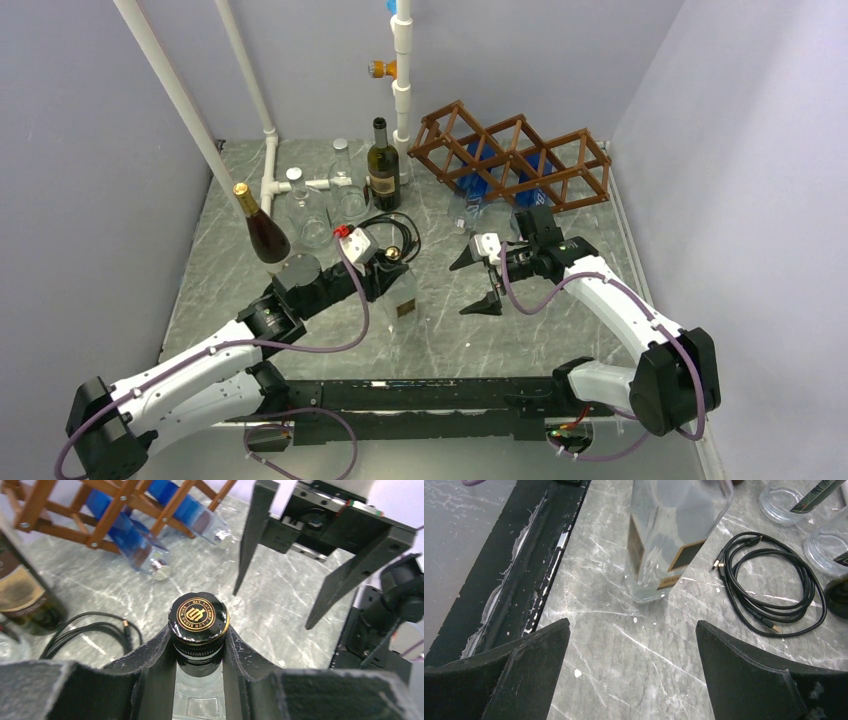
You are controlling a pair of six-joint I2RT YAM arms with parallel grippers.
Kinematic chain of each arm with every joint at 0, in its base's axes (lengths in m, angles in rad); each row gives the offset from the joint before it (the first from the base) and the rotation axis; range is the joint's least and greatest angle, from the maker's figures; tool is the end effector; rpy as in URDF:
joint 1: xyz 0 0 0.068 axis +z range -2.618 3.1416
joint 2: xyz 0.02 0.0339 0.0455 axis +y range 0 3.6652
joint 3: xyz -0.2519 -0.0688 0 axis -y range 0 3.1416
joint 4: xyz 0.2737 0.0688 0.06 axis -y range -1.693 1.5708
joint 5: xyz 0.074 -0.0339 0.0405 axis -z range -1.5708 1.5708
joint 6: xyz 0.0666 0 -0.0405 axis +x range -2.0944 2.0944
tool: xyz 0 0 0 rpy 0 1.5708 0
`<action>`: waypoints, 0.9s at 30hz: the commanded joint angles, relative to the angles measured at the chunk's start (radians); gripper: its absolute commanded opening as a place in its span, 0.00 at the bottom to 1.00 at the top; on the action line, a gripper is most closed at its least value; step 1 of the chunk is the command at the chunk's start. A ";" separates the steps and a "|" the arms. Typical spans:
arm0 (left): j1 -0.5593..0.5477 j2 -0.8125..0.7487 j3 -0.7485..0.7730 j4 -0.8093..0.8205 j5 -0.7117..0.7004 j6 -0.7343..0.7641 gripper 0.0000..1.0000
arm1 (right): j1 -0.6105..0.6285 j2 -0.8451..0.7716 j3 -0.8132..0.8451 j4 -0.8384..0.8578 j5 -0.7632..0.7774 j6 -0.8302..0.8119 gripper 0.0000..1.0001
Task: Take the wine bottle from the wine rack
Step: Pick up the wine bottle from the wine rack, then place the wine bottle at the center of the board.
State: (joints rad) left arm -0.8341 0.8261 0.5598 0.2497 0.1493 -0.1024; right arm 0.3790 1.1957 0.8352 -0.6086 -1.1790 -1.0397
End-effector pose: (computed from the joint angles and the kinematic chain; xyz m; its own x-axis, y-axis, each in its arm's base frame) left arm 0.1734 -0.2059 0.2823 -0.0962 -0.0444 -0.9944 0.8269 0.5526 -0.1047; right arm 0.2200 0.1539 0.2255 0.1530 -0.2935 -0.9436 -0.9781 -0.1814 -0.1022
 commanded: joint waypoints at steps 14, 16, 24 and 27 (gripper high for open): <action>0.144 -0.175 0.073 0.035 -0.437 0.075 0.00 | -0.014 -0.011 0.003 0.037 0.000 -0.025 1.00; 0.181 -0.178 0.064 0.042 -0.459 0.067 0.00 | -0.014 -0.010 0.002 0.038 0.003 -0.025 1.00; 0.302 -0.154 0.035 0.112 -0.492 0.055 0.00 | -0.018 -0.004 -0.002 0.047 0.009 -0.022 1.00; 0.330 -0.135 0.019 0.161 -0.500 0.063 0.00 | -0.017 -0.002 -0.004 0.049 0.012 -0.022 1.00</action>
State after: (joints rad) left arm -0.5320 0.6914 0.5591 0.1570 -0.3225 -0.0444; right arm 0.3660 1.1957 0.8349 -0.5961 -1.1507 -1.0397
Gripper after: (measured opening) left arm 0.357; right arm 0.993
